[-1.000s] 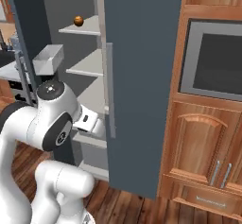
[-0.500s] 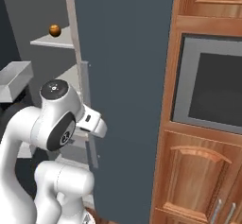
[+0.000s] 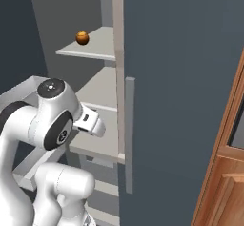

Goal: Take the orange, eggplant, and lemon wedge from the freezer and place them in the bowl on the counter.

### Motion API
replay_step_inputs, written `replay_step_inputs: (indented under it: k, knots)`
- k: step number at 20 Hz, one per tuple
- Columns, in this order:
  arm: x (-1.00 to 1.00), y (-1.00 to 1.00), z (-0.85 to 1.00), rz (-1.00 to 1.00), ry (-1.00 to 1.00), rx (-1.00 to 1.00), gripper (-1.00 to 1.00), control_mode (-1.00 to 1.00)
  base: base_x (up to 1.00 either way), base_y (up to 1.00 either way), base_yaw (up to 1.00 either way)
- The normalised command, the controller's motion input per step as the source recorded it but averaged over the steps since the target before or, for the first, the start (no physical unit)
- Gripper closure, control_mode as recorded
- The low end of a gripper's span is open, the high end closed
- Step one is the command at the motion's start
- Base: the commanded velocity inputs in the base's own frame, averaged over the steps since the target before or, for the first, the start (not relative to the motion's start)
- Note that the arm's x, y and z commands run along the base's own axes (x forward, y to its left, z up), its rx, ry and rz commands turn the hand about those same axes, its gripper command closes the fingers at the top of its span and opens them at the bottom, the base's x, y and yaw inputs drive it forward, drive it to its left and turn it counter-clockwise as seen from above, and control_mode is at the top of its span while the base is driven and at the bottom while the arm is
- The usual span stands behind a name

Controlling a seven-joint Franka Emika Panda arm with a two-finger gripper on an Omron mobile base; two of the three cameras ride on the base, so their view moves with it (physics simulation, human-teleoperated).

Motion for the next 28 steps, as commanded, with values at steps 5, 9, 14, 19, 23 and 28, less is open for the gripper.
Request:
replay_step_inputs:
  k: [5, 9, 14, 19, 23, 28]
  knots:
    - [0.00, 0.00, 0.00, 0.00, 0.00, 0.00, -1.00, 1.00, 0.39, 0.89, 0.00]
    - [0.03, 0.05, 0.25, 0.00, -0.09, -0.03, -1.00, -1.00, 0.37, 0.23, 0.00]
    - [0.06, 0.43, 1.00, 0.16, -0.43, -0.12, -1.00, -1.00, 0.00, 0.00, 0.00]
    - [0.10, 0.53, 1.00, 0.16, -0.47, -0.14, -1.00, -1.00, 0.00, 0.00, 0.00]
    - [0.64, 0.36, 1.00, 0.10, -0.33, 0.00, -1.00, -1.00, 0.00, 0.00, 0.00]
    - [0.90, 0.34, 0.97, 0.05, -0.19, 0.00, -1.00, -1.00, 0.00, 0.00, 0.00]
